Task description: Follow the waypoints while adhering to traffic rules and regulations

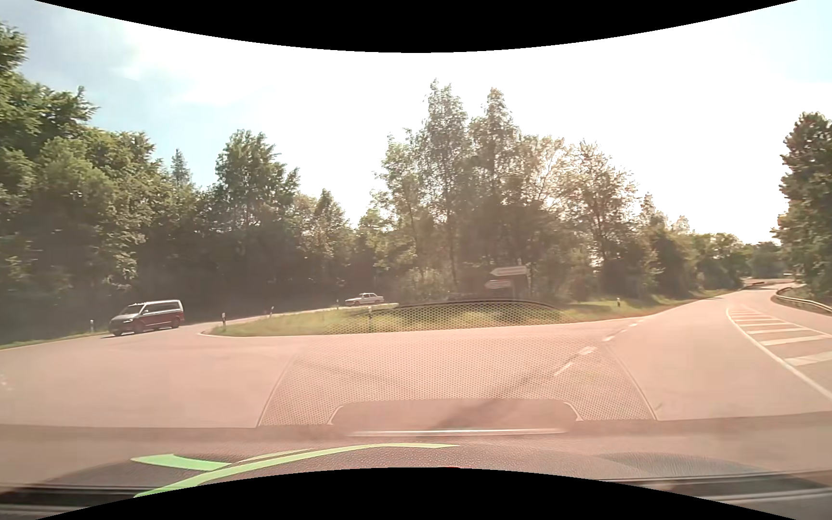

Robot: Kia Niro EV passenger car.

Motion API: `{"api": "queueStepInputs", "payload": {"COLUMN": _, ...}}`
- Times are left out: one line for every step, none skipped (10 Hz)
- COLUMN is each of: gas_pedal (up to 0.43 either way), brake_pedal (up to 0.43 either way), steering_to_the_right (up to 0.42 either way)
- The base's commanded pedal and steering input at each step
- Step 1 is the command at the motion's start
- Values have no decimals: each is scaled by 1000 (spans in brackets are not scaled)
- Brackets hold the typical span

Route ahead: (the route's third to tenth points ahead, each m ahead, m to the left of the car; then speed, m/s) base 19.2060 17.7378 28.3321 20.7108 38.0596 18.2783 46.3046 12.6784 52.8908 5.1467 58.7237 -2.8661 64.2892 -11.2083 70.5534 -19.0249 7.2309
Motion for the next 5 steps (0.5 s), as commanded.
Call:
{"api": "queueStepInputs", "payload": {"gas_pedal": 8, "brake_pedal": 0, "steering_to_the_right": -258}}
{"api": "queueStepInputs", "payload": {"gas_pedal": 110, "brake_pedal": 0, "steering_to_the_right": -258}}
{"api": "queueStepInputs", "payload": {"gas_pedal": 138, "brake_pedal": 0, "steering_to_the_right": -258}}
{"api": "queueStepInputs", "payload": {"gas_pedal": 150, "brake_pedal": 0, "steering_to_the_right": -259}}
{"api": "queueStepInputs", "payload": {"gas_pedal": 150, "brake_pedal": 0, "steering_to_the_right": -258}}
